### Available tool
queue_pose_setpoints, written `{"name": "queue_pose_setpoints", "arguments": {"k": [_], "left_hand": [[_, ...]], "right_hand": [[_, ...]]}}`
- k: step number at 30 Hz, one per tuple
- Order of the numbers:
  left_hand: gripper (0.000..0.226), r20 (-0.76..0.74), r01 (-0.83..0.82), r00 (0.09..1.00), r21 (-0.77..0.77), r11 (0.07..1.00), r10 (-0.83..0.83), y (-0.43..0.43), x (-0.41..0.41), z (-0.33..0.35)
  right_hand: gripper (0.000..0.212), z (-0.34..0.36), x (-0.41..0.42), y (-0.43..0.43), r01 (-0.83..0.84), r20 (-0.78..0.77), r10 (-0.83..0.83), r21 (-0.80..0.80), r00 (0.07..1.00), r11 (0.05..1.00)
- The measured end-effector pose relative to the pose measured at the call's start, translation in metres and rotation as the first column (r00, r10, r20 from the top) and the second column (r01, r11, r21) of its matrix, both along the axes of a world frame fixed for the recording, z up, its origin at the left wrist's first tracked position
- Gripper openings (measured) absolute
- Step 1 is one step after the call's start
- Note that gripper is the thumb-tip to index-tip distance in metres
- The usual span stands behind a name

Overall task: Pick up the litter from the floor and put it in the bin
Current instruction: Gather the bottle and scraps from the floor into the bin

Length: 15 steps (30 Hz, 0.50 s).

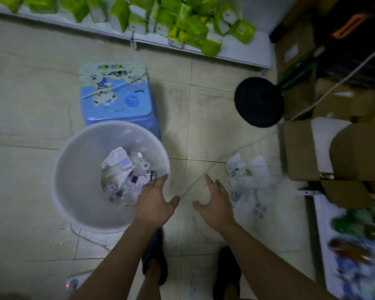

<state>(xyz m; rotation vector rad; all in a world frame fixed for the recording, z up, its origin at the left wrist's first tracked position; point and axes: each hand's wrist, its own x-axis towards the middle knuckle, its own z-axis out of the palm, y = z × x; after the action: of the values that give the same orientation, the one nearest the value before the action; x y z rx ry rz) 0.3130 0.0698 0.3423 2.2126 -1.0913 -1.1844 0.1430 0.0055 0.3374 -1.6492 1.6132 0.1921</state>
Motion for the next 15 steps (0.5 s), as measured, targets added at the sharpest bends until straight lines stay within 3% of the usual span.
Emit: {"name": "queue_pose_setpoints", "arguments": {"k": [9,15], "left_hand": [[0.071,0.066,0.355,0.933,-0.017,0.935,-0.353,-0.066,-0.187,-0.032],[0.072,0.089,0.524,0.842,0.097,0.846,-0.532,-0.081,-0.313,-0.089]], "right_hand": [[0.091,-0.04,-0.203,-0.001,0.286,-0.038,-0.285,0.033,0.958,0.958],[0.087,-0.104,-0.331,-0.001,0.362,-0.045,-0.359,0.071,0.932,0.93]]}}
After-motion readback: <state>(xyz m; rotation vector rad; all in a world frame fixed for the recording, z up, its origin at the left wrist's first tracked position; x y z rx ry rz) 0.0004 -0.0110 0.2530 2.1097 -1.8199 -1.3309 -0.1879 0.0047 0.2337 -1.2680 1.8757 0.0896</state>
